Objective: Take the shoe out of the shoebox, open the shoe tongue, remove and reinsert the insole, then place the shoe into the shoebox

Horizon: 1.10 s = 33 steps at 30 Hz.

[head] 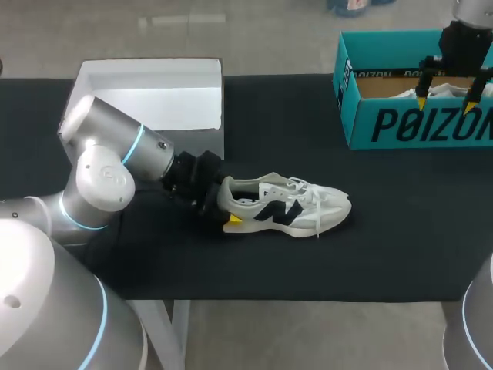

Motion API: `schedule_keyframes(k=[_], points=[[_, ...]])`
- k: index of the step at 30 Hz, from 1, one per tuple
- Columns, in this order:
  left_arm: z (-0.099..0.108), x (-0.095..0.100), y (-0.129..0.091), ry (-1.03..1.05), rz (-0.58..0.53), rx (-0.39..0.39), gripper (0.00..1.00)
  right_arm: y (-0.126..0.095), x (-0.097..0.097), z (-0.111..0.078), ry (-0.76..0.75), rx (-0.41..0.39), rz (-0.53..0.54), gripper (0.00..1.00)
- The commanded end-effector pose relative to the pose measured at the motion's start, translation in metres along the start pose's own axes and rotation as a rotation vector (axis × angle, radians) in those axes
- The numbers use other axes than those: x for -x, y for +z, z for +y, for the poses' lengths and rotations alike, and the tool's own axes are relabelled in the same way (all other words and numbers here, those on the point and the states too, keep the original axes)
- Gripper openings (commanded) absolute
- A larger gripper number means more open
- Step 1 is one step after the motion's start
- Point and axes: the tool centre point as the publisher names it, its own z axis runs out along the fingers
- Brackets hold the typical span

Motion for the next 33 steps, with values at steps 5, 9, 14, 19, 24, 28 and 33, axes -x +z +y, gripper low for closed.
schedule_keyframes(k=[5, 9, 14, 19, 24, 28, 33], points=[[0.001, 0.001, 0.002, 0.0, 0.001, 0.0, 0.0, 0.02, -0.033, -0.075, -0.065, 0.17, -0.03, 1.0], [0.001, 0.001, 0.002, 0.0, 0.001, 0.0, 0.0, 0.042, -0.049, -0.087, -0.062, 0.154, 0.001, 1.0], [0.001, 0.001, 0.002, 0.0, 0.001, 0.0, 0.0, 0.065, -0.069, -0.094, -0.192, 0.044, 0.037, 1.0], [0.001, 0.001, 0.002, 0.0, 0.001, 0.0, 0.0, 0.065, -0.069, -0.094, -0.192, 0.044, 0.037, 1.0], [0.001, 0.001, 0.002, 0.0, 0.001, 0.0, 0.0, 0.065, -0.069, -0.094, -0.192, 0.044, 0.037, 1.0], [0.001, 0.001, 0.002, 0.0, 0.001, 0.0, 0.0, 0.064, -0.068, -0.097, -0.036, 0.062, 0.086, 1.0], [0.001, 0.001, 0.002, 0.0, 0.001, 0.0, 0.0, 0.046, -0.087, -0.11, 0.215, 0.189, 0.094, 1.0]])
